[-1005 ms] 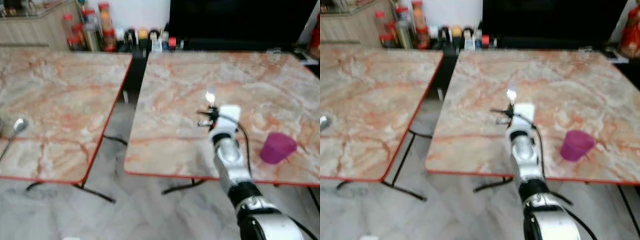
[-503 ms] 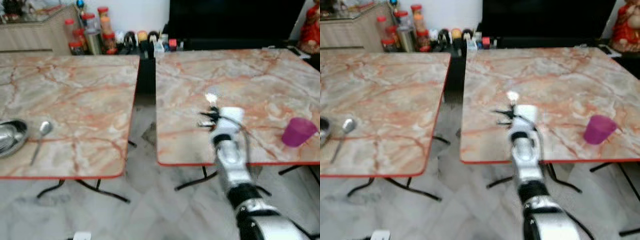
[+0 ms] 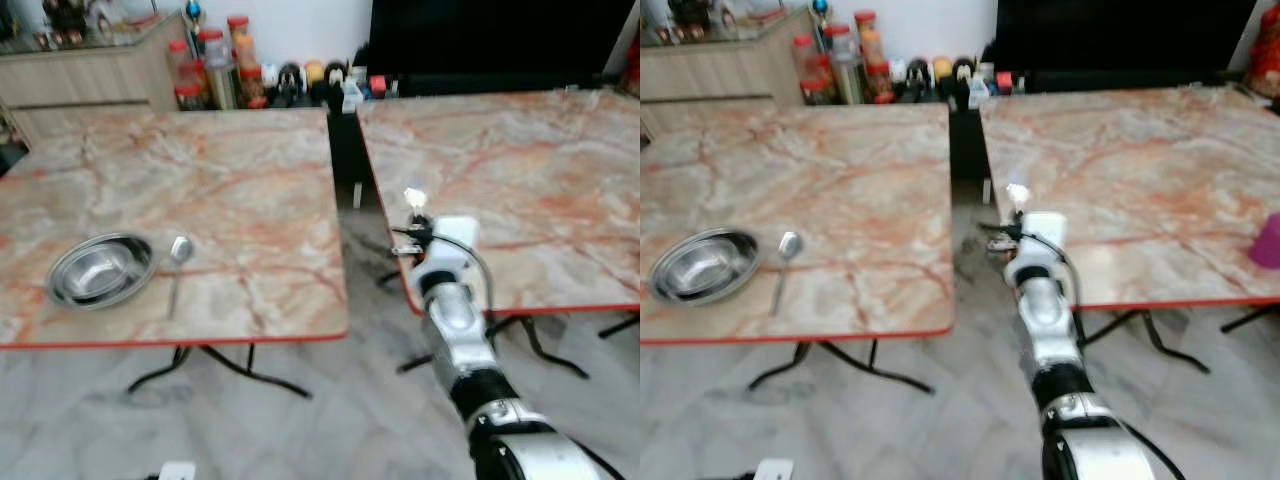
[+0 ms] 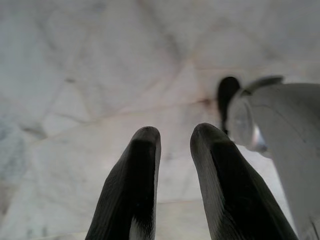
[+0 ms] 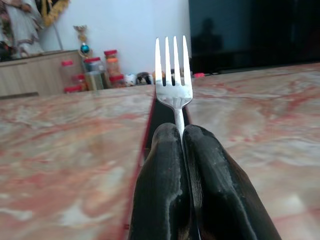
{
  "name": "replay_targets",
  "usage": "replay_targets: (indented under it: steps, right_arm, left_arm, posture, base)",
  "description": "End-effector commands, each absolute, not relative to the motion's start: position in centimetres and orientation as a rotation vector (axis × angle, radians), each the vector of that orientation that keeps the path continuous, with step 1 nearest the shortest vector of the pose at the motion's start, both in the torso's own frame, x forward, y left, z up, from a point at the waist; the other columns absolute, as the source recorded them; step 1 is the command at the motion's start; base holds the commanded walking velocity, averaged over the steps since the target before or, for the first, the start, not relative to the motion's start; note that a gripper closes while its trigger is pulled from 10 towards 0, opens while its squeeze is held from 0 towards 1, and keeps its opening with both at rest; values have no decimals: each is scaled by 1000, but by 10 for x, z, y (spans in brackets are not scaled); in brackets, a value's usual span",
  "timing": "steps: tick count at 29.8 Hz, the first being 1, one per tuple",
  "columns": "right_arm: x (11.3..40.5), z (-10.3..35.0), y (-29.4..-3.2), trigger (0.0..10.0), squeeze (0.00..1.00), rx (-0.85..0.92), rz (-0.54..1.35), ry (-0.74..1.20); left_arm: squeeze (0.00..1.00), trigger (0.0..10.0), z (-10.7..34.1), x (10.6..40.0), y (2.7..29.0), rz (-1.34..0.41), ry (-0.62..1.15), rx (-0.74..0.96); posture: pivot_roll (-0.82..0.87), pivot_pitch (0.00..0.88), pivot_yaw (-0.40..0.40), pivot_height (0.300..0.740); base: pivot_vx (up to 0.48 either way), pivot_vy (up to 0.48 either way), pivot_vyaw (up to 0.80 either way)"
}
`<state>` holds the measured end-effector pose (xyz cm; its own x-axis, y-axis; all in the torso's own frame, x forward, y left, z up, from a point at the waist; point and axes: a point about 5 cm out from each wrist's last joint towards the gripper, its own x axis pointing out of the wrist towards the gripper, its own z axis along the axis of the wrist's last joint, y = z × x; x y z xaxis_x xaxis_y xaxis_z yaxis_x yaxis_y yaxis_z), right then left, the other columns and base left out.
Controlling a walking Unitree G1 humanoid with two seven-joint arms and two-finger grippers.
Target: Setting the table
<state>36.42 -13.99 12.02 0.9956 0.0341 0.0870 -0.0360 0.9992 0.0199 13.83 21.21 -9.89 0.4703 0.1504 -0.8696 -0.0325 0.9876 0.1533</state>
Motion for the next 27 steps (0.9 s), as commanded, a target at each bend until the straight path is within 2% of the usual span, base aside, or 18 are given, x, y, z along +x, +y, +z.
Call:
replay_targets:
  steps: [1,21,27]
  right_arm:
    - [365,123,-153,10000,0,12,2,-97]
    - [365,121,-149,10000,0,13,10,-84]
    - [366,121,-148,10000,0,17,12,-82]
  left_arm:
    - [0,10000,-102,132,207,94,1092,134]
    - [0,10000,-101,133,210,93,1085,139]
    - [0,10000,-98,137,215,98,1064,132]
  posture:
    - [59,0,36,740]
    - [63,0,38,740]
    - [66,0,39,740]
  base:
    - [0,480,0]
    - [0,480,0]
    - [0,62,0]
